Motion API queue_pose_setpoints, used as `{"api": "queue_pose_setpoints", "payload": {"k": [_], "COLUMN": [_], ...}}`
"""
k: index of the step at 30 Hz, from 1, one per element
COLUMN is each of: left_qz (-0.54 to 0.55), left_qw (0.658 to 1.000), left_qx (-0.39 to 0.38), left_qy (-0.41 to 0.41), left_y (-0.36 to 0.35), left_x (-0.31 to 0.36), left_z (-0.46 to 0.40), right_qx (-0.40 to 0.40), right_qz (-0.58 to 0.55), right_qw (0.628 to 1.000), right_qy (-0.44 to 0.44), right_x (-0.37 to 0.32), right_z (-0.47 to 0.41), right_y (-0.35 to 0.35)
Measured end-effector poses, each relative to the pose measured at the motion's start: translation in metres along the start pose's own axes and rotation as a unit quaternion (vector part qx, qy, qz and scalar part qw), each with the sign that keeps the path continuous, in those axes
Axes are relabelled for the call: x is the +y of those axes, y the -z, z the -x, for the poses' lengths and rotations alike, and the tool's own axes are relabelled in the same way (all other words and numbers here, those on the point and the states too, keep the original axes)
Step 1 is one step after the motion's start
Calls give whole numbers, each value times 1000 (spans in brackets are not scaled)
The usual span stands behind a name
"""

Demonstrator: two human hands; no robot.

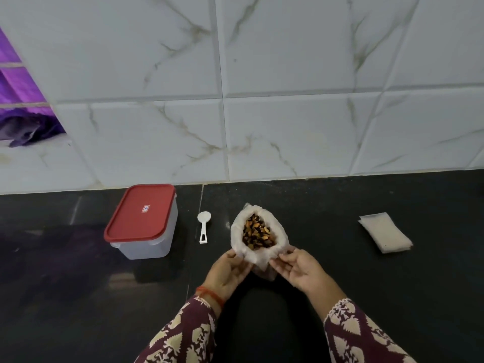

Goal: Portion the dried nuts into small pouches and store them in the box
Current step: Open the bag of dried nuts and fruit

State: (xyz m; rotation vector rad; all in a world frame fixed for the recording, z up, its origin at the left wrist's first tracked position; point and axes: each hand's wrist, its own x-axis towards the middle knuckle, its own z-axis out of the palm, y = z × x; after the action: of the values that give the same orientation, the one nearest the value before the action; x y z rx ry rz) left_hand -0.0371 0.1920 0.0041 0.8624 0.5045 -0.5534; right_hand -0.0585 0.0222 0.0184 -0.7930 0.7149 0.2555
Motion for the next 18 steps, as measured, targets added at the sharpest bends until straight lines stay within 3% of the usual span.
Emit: {"api": "queue_pose_setpoints", "payload": {"k": [5, 9, 11, 13, 15, 18], "left_qz": [-184, -219, -174, -58, 73, 107], "left_qw": [981, 974, 981, 996, 997, 994], "left_qx": [64, 52, 69, 51, 0, -11], "left_qy": [-17, -20, -46, -50, -32, -4], "left_y": [-2, -15, -18, -18, -14, -5], "left_x": [-3, 0, -1, -2, -5, -16], "left_z": [10, 14, 10, 5, 3, 5], "right_qx": [83, 84, 61, 13, -24, -11], "right_qz": [263, 334, 263, 74, -86, -90], "right_qw": [959, 935, 960, 997, 996, 996], "right_qy": [66, 88, 79, 35, 4, -2], "right_x": [1, 11, 12, 6, 7, 18], "right_z": [15, 9, 5, 2, -1, 0], "right_y": [-6, -17, -19, -14, -7, 3]}}
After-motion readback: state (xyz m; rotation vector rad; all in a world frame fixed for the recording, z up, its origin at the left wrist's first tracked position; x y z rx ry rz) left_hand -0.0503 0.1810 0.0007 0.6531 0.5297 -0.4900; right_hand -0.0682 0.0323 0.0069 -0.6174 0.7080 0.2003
